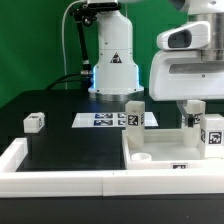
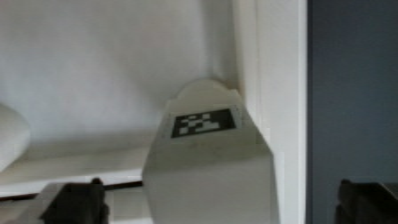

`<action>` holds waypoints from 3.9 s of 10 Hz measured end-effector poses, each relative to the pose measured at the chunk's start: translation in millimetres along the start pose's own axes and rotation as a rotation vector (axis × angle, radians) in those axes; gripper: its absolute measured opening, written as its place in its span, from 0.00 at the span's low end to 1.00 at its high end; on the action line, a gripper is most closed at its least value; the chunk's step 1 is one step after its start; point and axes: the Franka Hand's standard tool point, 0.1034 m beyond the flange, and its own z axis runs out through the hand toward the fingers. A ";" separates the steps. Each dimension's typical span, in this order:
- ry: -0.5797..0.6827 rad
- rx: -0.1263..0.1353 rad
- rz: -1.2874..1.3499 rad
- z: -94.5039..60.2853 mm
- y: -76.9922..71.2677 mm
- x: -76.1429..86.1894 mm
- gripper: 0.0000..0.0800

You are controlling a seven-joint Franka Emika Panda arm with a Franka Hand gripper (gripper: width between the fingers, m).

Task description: Assemble square table

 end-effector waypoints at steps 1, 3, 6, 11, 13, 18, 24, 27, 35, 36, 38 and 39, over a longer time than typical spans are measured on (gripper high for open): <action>0.001 -0.002 -0.073 -0.2 1.3 0.5 0.81; 0.001 -0.006 -0.128 0.2 3.1 0.6 0.49; 0.001 -0.006 -0.127 0.2 3.5 0.7 0.36; 0.013 -0.004 0.202 0.8 3.0 -0.3 0.36; 0.014 0.000 0.393 1.2 3.8 -0.6 0.36; 0.013 -0.001 0.988 2.1 4.4 -1.4 0.36; 0.014 0.000 1.113 2.3 3.3 -1.4 0.62; 0.017 0.001 0.908 2.2 -3.4 -2.9 0.80; 0.022 -0.002 0.185 2.4 -3.0 -1.1 0.81; 0.022 -0.003 0.096 2.3 -2.3 -0.8 0.81; 0.023 -0.007 -0.034 2.0 -1.8 -0.3 0.81; 0.026 -0.012 -0.095 1.8 -0.7 0.3 0.81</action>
Offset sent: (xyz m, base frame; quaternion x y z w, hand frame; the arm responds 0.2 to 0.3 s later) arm 0.0000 0.0000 0.0000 0.0000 0.0000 0.0000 1.0000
